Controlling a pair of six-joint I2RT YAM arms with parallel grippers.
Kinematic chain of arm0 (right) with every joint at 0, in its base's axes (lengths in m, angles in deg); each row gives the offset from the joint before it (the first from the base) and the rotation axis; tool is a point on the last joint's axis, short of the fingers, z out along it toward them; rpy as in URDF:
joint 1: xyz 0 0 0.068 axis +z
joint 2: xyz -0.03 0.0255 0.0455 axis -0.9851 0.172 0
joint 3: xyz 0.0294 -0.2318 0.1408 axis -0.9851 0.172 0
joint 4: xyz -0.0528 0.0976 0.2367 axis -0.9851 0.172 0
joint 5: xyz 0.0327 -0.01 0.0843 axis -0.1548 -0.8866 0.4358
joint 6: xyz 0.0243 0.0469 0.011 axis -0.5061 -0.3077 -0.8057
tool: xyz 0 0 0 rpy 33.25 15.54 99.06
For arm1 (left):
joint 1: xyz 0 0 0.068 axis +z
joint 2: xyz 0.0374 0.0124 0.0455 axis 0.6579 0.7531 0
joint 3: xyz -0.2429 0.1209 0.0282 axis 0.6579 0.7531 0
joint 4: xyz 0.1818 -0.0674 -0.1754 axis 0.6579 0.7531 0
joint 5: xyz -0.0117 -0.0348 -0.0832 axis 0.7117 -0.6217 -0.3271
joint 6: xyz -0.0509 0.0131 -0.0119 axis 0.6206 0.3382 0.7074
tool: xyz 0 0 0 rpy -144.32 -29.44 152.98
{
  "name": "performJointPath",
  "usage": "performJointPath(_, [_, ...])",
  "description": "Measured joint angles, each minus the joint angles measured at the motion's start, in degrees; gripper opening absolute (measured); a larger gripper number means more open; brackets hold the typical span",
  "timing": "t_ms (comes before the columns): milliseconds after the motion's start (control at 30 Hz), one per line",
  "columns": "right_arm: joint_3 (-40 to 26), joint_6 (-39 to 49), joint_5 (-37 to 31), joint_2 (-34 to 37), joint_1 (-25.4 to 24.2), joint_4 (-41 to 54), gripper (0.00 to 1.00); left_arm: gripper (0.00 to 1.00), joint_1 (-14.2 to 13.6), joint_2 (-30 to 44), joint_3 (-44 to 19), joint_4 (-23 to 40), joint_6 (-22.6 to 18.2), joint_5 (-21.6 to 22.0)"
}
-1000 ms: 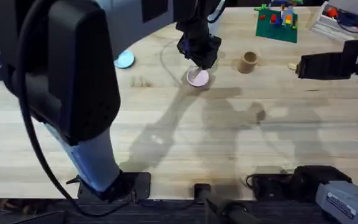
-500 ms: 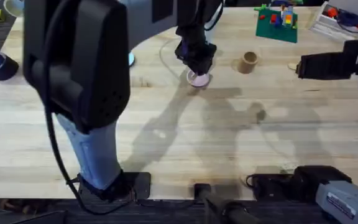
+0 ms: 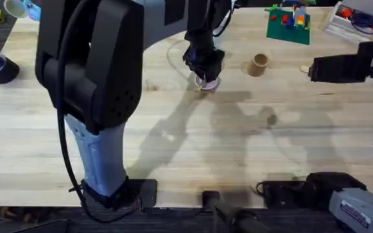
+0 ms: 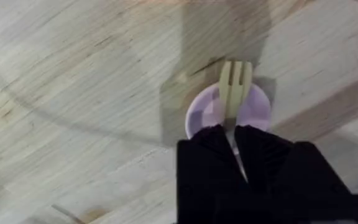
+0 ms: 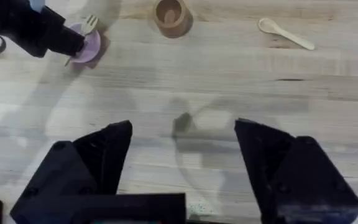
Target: Pick up a utensil and set it on the pink plate, then put the other utensil in the container.
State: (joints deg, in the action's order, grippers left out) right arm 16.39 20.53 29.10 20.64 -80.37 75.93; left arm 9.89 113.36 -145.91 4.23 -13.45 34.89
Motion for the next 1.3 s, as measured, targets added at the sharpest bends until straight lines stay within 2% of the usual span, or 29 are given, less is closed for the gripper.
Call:
performJointPath(633, [0.00,0.02,-0.02,0.00,0.00,0.00,0.995,0.738,0.00,-0.15,0.00,0.69,-0.13,0.00])
performJointPath(767, [0.00,0.00,0.00,0.00,0.00,0.00,0.995,0.963,0.00,-3.40,0.00,1.67,-0.82,0.04])
performJointPath(833, [0.00,0.00,-0.02,0.00,0.00,0.00,0.995,0.991,0.00,-6.54,0.00,2.35,-1.07,0.02])
performJointPath(1067, [0.00,0.02,-0.02,0.00,0.00,0.26,0.995,0.995,-0.11,-17.99,0.00,7.24,-1.79,0.02])
performJointPath(1300, [0.00,0.02,0.00,0.00,0.00,0.95,0.995,0.994,-0.11,-25.79,0.00,13.19,-2.56,0.11])
